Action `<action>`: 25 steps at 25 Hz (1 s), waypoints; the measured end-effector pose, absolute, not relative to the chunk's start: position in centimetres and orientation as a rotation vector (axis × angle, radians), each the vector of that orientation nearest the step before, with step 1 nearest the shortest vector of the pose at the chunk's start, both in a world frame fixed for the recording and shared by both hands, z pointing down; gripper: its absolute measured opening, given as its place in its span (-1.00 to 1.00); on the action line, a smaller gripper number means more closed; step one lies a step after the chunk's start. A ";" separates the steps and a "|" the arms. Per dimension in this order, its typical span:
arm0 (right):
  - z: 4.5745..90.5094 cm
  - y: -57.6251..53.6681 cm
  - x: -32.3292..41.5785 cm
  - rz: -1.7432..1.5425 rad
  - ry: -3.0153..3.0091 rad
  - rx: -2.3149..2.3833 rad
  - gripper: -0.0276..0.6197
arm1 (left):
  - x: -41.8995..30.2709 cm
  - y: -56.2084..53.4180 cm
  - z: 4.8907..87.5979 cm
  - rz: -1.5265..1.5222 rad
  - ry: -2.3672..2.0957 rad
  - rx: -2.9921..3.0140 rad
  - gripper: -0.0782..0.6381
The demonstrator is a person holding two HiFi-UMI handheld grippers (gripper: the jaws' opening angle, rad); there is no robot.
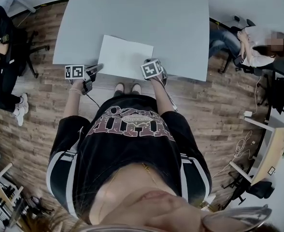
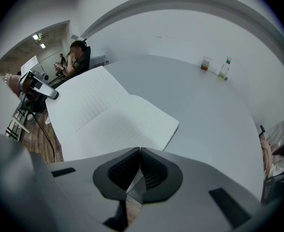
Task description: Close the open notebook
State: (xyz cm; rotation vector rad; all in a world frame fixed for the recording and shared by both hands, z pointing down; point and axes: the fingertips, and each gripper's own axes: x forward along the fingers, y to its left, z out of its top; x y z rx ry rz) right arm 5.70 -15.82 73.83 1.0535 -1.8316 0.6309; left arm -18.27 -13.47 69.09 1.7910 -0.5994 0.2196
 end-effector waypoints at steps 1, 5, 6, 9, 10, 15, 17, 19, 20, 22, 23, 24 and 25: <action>73.9 -15.7 5.8 0.634 -1.830 1.052 -0.85 | -18.0 -13.4 68.8 0.220 -0.594 1.801 -0.57; 74.0 -15.6 5.9 0.635 -1.832 1.053 -0.85 | -17.1 -13.3 67.8 0.224 -0.572 1.828 -0.58; 74.0 -15.6 5.9 0.634 -1.832 1.053 -0.85 | -17.0 -13.3 67.6 0.226 -0.568 1.838 -0.58; 73.9 -15.7 5.8 0.635 -1.828 1.056 -0.85 | -16.5 -13.4 66.8 0.235 -0.557 1.866 -0.59; 73.8 -15.7 5.8 0.635 -1.827 1.058 -0.85 | -16.5 -13.4 66.7 0.239 -0.554 1.871 -0.60; 73.9 -15.9 5.6 0.630 -1.829 1.063 -0.85 | -16.3 -13.3 66.2 0.248 -0.546 1.886 -0.61; 73.9 -15.9 5.6 0.635 -1.830 1.063 -0.85 | -16.1 -13.3 66.0 0.254 -0.544 1.896 -0.61; 73.8 -15.8 5.6 0.642 -1.831 1.063 -0.85 | -15.8 -13.2 65.8 0.262 -0.540 1.907 -0.61; 73.8 -15.8 5.6 0.643 -1.830 1.061 -0.85 | -15.7 -13.2 65.7 0.268 -0.539 1.911 -0.62; 73.9 -15.7 5.6 0.641 -1.827 1.057 -0.85 | -15.6 -13.1 65.7 0.281 -0.539 1.915 -0.63; 74.0 -15.7 5.6 0.639 -1.827 1.055 -0.85 | -15.5 -13.1 65.7 0.285 -0.537 1.916 -0.63; 74.0 -15.7 5.6 0.639 -1.827 1.054 -0.85 | -15.4 -13.1 65.7 0.285 -0.535 1.918 -0.63; 73.9 -15.7 5.6 0.638 -1.827 1.054 -0.85 | -15.3 -13.1 65.5 0.283 -0.533 1.921 -0.63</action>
